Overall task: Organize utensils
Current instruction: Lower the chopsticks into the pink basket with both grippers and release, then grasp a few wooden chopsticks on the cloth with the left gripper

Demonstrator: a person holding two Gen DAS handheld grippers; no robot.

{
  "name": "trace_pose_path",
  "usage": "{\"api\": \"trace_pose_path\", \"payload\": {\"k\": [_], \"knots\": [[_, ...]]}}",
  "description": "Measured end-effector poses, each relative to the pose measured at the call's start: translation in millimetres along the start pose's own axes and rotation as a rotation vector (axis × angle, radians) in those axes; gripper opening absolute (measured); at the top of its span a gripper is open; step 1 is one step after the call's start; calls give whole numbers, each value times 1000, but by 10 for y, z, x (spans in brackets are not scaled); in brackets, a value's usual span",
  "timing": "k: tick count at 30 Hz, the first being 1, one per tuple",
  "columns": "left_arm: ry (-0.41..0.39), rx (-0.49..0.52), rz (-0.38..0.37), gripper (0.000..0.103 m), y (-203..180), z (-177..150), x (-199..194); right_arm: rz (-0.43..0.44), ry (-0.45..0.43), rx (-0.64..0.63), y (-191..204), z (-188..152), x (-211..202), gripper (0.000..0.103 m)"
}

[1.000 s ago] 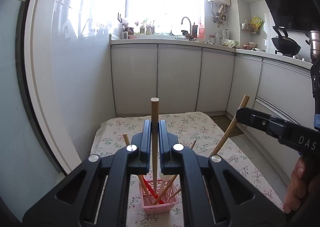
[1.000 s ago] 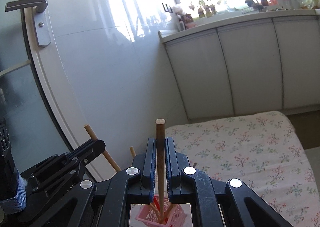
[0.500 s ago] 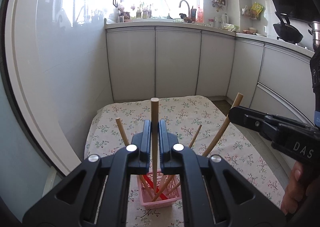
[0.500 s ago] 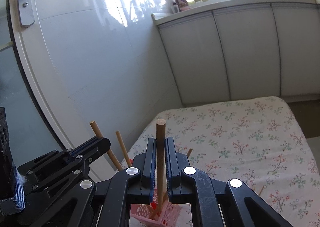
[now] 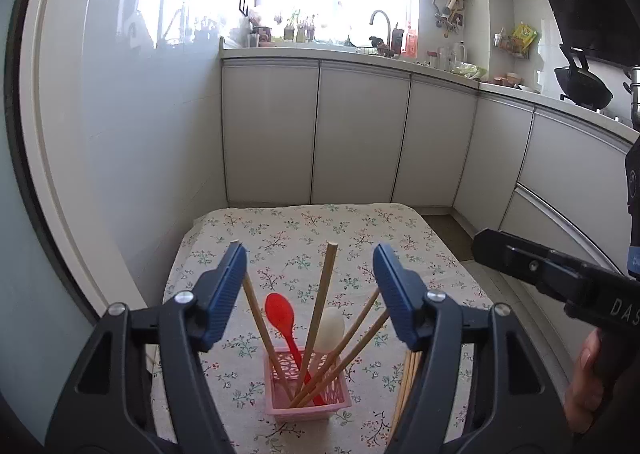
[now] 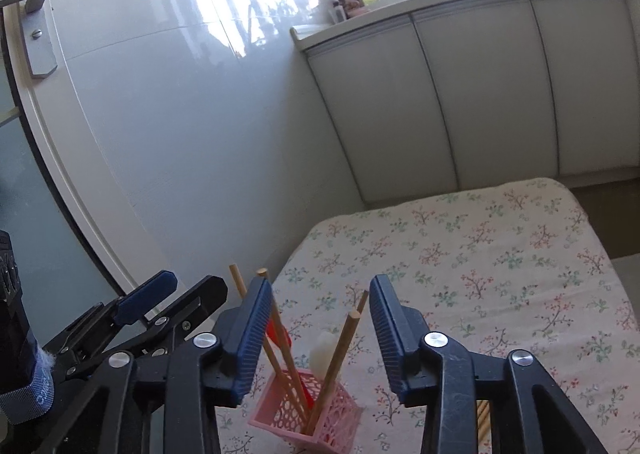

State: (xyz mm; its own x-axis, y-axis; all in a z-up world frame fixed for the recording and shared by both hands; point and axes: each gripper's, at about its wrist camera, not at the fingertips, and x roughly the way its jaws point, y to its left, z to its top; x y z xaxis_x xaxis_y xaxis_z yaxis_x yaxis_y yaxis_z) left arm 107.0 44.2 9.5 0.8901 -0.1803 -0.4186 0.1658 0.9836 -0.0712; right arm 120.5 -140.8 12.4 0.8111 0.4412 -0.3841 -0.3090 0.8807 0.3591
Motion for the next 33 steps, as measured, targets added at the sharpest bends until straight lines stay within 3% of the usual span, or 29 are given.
{"api": "trace_pose_path", "payload": {"k": [8, 11, 23, 33], "knots": [[49, -17, -5, 98, -94, 1, -79, -25, -5, 29, -231, 29, -307, 92], [52, -3, -10, 101, -200, -17, -140, -53, -11, 48, -369, 30, -427, 98], [156, 60, -121, 102, -698, -175, -40, -182, 79, 159, -1051, -77, -566, 102], [285, 82, -166, 102, -986, -304, 265, -237, 230, 313, -1604, -239, -492, 102]]}}
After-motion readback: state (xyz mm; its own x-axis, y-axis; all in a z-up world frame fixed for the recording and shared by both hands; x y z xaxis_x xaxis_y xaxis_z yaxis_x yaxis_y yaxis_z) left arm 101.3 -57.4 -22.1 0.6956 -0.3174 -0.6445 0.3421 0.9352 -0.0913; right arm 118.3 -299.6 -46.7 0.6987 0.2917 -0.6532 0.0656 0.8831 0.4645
